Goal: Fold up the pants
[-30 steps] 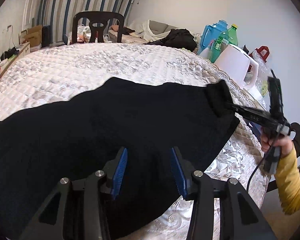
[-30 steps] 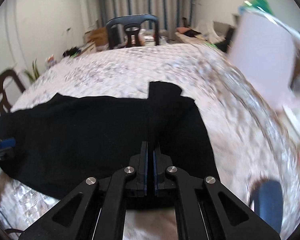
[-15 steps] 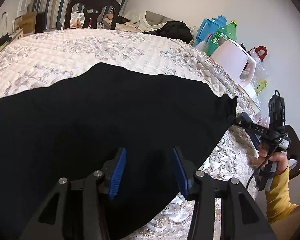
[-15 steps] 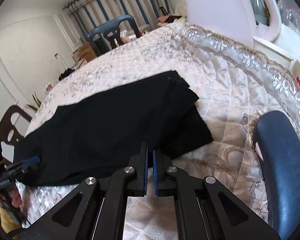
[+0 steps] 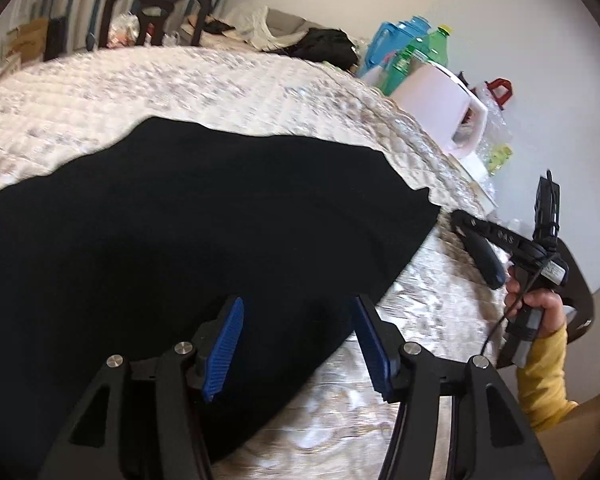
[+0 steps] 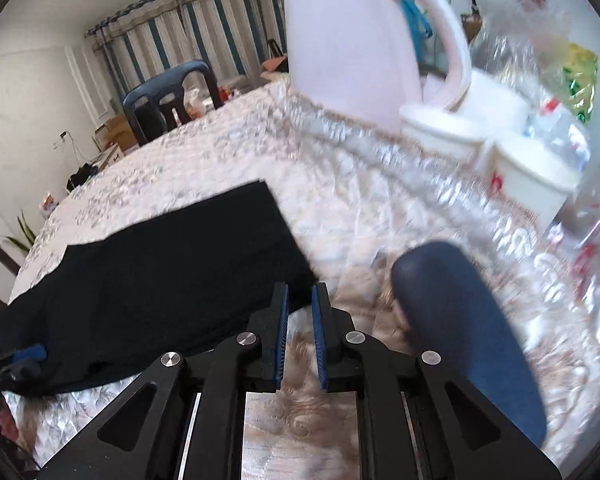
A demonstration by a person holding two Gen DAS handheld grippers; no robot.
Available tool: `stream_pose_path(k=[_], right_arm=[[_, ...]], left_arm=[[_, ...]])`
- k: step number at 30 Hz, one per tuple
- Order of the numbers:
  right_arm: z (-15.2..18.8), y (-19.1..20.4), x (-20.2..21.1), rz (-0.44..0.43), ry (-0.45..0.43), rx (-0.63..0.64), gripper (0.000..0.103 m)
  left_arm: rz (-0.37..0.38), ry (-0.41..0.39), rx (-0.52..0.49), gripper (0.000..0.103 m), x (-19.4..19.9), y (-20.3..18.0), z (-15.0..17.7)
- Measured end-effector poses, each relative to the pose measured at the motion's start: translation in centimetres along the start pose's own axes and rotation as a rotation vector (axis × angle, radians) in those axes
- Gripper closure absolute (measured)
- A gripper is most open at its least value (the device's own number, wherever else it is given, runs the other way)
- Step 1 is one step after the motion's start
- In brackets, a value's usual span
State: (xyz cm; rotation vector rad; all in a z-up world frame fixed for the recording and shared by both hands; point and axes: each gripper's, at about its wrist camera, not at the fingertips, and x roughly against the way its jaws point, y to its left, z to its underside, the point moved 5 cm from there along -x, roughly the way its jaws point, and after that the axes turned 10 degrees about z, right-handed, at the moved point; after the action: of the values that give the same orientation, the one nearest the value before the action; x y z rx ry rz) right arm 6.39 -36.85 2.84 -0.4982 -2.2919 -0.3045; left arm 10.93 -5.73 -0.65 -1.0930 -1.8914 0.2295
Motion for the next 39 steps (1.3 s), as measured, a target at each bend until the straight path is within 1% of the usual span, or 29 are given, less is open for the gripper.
stream_pose_path(k=[1, 4, 5, 6, 7, 9, 11, 13, 14, 20, 23, 25, 26, 27, 28, 29, 31, 35, 37, 39], right_arm=[[-0.4, 0.2, 0.3, 0.0, -0.014, 0.017, 0.09], [-2.5, 0.9, 0.1, 0.004, -0.074, 0.051, 0.08], [-3.2, 1.2, -0.5, -0.004, -0.083, 0.064, 0.072], [-3.8, 1.5, -1.2, -0.002, -0.076, 0.076, 0.067], [-4.3, 1.8, -2.2, -0.011, -0.053, 0.088, 0.064], [-4.9, 2.6, -3.7, -0.056, -0.025, 0.133, 0.064], [-5.1, 3.6, -4.8, -0.087, -0.007, 0.201, 0.064], [-5.7, 4.1, -5.8, -0.069, -0.007, 0.226, 0.064], [-6.1, 4.4, -6.6, -0.075, 0.007, 0.239, 0.064], [-7.7, 5.2, -9.6, -0.081, 0.064, 0.267, 0.064], [-7.7, 5.6, -11.0, -0.11, 0.107, 0.267, 0.064], [-7.5, 6.0, -11.2, -0.14, 0.113, 0.279, 0.064], [-7.4, 6.1, -11.3, -0.137, 0.108, 0.288, 0.072], [-7.3, 6.2, -11.4, -0.134, 0.1, 0.295, 0.087], [-7.4, 6.2, -11.3, -0.128, 0.088, 0.299, 0.091], [-7.6, 6.1, -11.2, -0.121, 0.073, 0.299, 0.099], [-8.0, 6.1, -10.6, -0.127, 0.045, 0.304, 0.1], [-8.9, 6.5, -9.3, -0.102, -0.031, 0.345, 0.1], [-9.1, 6.7, -9.8, -0.094, -0.022, 0.353, 0.1], [-9.1, 6.8, -11.0, -0.077, 0.011, 0.356, 0.1]], left_arm=[[0.014, 0.014, 0.0, 0.043, -0.4, -0.3, 0.0], [0.031, 0.032, -0.027, 0.043, -1.2, -1.4, -0.1], [0.036, 0.038, -0.034, 0.043, -1.4, -1.7, -0.1], [0.044, 0.044, -0.036, 0.043, -1.6, -2.0, -0.1], [0.054, 0.051, -0.037, 0.043, -1.8, -2.3, 0.0], [0.063, 0.062, -0.046, 0.042, -2.1, -2.6, 0.1], [0.054, 0.065, -0.055, 0.042, -2.3, -2.7, 0.0], [0.043, 0.066, -0.058, 0.042, -2.3, -2.6, -0.2], [0.036, 0.065, -0.059, 0.042, -2.4, -2.6, -0.3], [-0.003, 0.063, -0.071, 0.042, -3.0, -2.7, -0.8], [-0.012, 0.065, -0.072, 0.042, -3.3, -2.8, -1.0], [-0.017, 0.066, -0.076, 0.042, -3.4, -2.8, -1.0], [-0.019, 0.067, -0.077, 0.042, -3.5, -2.9, -1.1], [-0.02, 0.069, -0.078, 0.042, -3.6, -2.9, -1.1], [-0.022, 0.071, -0.08, 0.042, -3.6, -3.0, -1.1], [-0.024, 0.071, -0.081, 0.042, -3.7, -3.1, -1.1], [-0.025, 0.075, -0.086, 0.042, -3.9, -3.2, -1.1], [-0.021, 0.077, -0.095, 0.04, -4.3, -3.5, -1.2], [-0.02, 0.078, -0.101, 0.039, -4.4, -3.7, -1.2], [-0.016, 0.081, -0.107, 0.039, -4.5, -3.9, -1.0]])
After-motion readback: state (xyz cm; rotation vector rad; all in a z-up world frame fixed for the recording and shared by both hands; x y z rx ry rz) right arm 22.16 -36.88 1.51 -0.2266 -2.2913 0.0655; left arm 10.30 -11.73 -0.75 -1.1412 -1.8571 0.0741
